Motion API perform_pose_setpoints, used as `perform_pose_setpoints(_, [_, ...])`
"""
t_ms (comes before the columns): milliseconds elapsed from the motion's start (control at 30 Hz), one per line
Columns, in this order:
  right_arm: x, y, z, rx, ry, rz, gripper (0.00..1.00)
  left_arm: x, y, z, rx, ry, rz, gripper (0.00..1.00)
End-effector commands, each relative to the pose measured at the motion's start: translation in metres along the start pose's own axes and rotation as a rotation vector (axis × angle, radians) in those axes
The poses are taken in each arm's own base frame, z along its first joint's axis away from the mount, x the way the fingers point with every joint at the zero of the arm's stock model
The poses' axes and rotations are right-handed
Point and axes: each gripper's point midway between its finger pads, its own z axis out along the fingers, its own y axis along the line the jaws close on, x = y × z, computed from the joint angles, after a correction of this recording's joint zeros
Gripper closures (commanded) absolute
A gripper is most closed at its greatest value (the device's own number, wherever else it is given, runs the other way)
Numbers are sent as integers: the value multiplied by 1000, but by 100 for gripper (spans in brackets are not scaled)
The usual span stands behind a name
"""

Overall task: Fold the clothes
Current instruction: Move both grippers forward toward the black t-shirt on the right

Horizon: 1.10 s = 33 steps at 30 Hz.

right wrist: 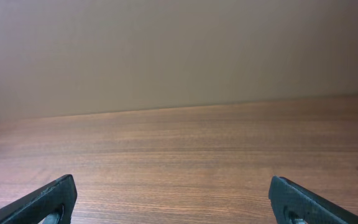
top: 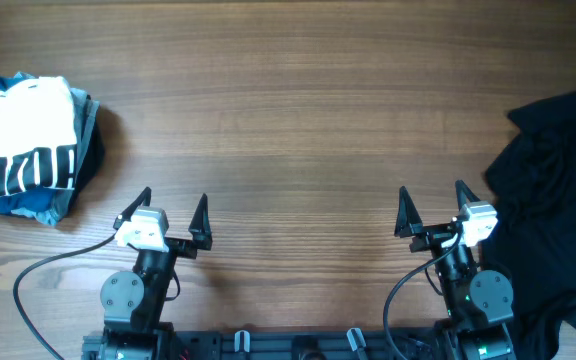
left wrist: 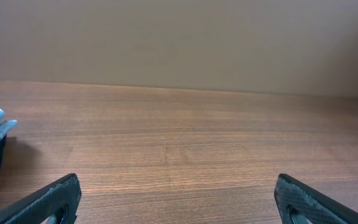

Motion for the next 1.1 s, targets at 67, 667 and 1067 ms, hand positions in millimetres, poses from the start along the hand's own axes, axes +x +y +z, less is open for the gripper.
perform_pose_setpoints(67, [0, 2, 0, -11, 2, 14, 0, 2, 1, 0, -2, 9, -15, 0])
perform_pose_setpoints(667, [0, 2, 0, -11, 2, 15, 0, 2, 1, 0, -2, 8, -15, 0])
perform_pose_setpoints(1067, [0, 10, 0, -61, 2, 23, 0, 2, 1, 0, -2, 9, -15, 0])
